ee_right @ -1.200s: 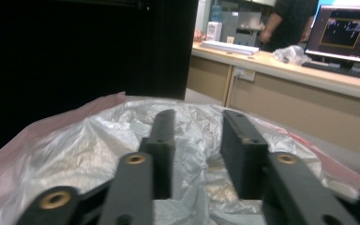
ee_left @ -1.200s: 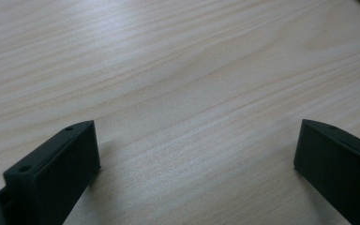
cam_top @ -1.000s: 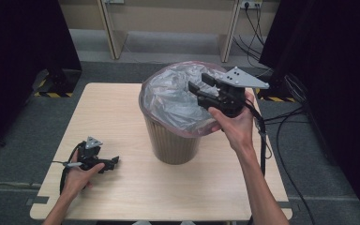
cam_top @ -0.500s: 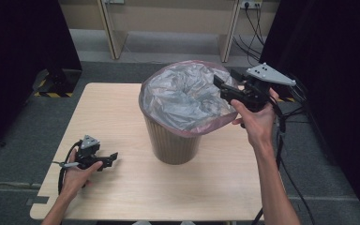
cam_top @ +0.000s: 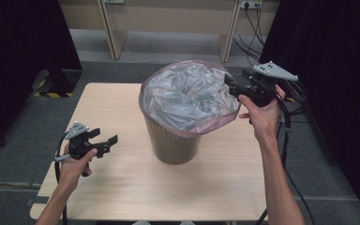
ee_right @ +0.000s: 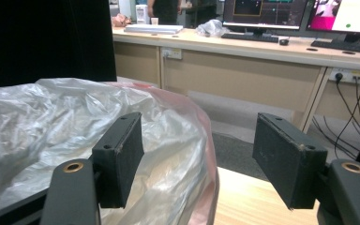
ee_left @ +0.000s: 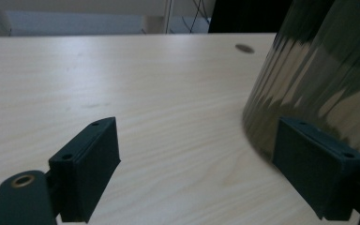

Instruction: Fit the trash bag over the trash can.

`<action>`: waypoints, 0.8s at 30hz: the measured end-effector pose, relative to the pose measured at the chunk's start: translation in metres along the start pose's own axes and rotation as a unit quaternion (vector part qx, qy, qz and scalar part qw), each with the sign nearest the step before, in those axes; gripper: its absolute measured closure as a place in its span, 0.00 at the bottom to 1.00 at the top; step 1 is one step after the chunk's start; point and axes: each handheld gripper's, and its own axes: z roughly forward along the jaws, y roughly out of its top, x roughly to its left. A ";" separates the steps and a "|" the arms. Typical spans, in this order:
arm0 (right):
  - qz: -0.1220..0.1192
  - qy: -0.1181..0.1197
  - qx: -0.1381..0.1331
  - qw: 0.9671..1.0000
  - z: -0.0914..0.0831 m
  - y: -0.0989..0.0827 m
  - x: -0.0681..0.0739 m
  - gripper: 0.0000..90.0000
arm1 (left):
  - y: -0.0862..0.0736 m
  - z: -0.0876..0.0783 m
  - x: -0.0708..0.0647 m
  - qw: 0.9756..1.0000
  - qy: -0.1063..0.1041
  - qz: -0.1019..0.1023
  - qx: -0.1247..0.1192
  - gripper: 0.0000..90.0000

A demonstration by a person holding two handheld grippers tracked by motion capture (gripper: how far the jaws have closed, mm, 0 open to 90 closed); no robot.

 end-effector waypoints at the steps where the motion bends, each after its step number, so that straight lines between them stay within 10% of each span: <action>1: 0.003 0.003 0.001 1.000 0.001 -0.001 -0.001 0.39 | 0.005 -0.001 -0.002 1.000 -0.004 0.001 -0.006 0.16; 24: 0.018 0.015 0.022 0.999 0.019 -0.014 -0.012 0.48 | 0.070 -0.033 -0.084 0.989 -0.100 0.006 -0.107 0.16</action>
